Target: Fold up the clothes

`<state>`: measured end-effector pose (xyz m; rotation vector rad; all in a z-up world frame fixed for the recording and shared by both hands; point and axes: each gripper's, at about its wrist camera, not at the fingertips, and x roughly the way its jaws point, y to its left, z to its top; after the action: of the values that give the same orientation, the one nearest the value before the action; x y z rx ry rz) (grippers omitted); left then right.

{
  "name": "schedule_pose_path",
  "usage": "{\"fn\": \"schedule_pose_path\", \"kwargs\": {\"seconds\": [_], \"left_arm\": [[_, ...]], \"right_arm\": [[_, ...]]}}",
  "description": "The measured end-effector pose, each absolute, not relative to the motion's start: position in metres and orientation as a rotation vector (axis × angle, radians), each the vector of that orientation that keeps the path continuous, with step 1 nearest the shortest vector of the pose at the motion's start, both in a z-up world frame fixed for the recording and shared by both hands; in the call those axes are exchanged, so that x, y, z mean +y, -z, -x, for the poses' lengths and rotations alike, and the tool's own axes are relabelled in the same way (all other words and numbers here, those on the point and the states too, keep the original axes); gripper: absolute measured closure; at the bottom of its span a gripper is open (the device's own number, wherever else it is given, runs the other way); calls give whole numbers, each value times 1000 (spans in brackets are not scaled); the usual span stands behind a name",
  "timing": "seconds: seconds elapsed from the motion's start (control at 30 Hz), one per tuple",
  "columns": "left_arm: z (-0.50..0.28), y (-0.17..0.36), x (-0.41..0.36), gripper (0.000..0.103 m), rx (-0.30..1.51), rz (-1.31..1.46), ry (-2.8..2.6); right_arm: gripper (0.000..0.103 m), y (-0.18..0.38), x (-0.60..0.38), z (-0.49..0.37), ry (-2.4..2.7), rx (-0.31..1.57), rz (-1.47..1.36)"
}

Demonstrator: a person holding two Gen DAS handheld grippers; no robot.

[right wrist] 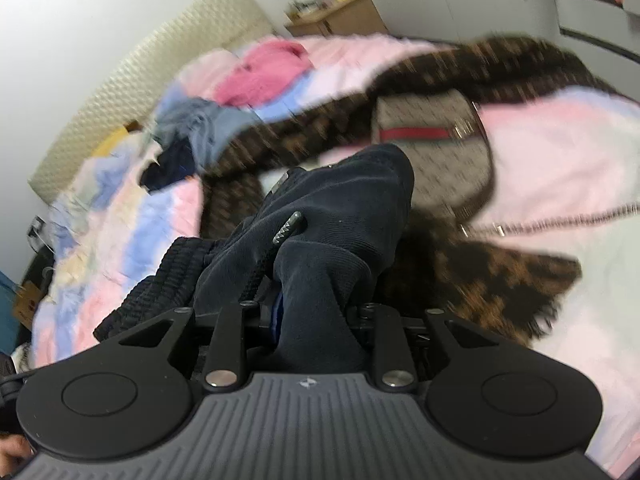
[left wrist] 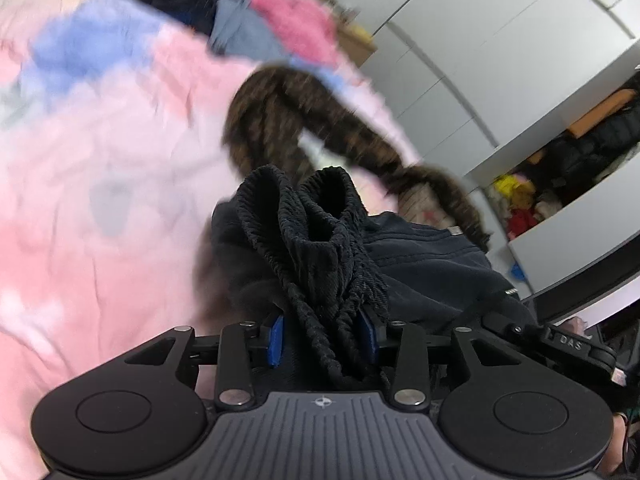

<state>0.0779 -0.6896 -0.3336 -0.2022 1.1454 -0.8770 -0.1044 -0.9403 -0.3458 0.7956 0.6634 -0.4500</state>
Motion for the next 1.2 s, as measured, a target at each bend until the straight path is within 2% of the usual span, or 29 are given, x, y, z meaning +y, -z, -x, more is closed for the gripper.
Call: {"fn": "schedule_pose_path", "kwargs": {"seconds": [0.13, 0.23, 0.3, 0.33, 0.47, 0.53, 0.63, 0.7, 0.77, 1.2], "left_arm": [[-78, 367, -692, 56, 1181, 165, 864], [-81, 384, -697, 47, 1195, 124, 871], [-82, 394, -703, 35, 1193, 94, 866], [-81, 398, -705, 32, 1193, 85, 860], [-84, 399, -694, 21, 1191, 71, 857], [-83, 390, -692, 19, 1192, 47, 846], [-83, 371, -687, 19, 1197, 43, 825], [-86, 354, -682, 19, 1191, 54, 810], [-88, 332, -677, 18, 1156, 57, 817], [-55, 155, -614, 14, 924, 1, 836]], "right_arm": [[74, 383, -936, 113, 446, 681, -835], [72, 402, -936, 118, 461, 675, -852], [70, 411, -935, 120, 475, 671, -850], [68, 415, -935, 119, 485, 669, -851], [61, 423, -936, 114, 517, 674, -859], [55, 420, -937, 115, 530, 684, -869], [44, 407, -937, 117, 561, 696, -886], [43, 395, -935, 120, 580, 685, -887], [38, 377, -931, 122, 608, 672, -867], [35, 220, -860, 147, 615, 546, -659]]}}
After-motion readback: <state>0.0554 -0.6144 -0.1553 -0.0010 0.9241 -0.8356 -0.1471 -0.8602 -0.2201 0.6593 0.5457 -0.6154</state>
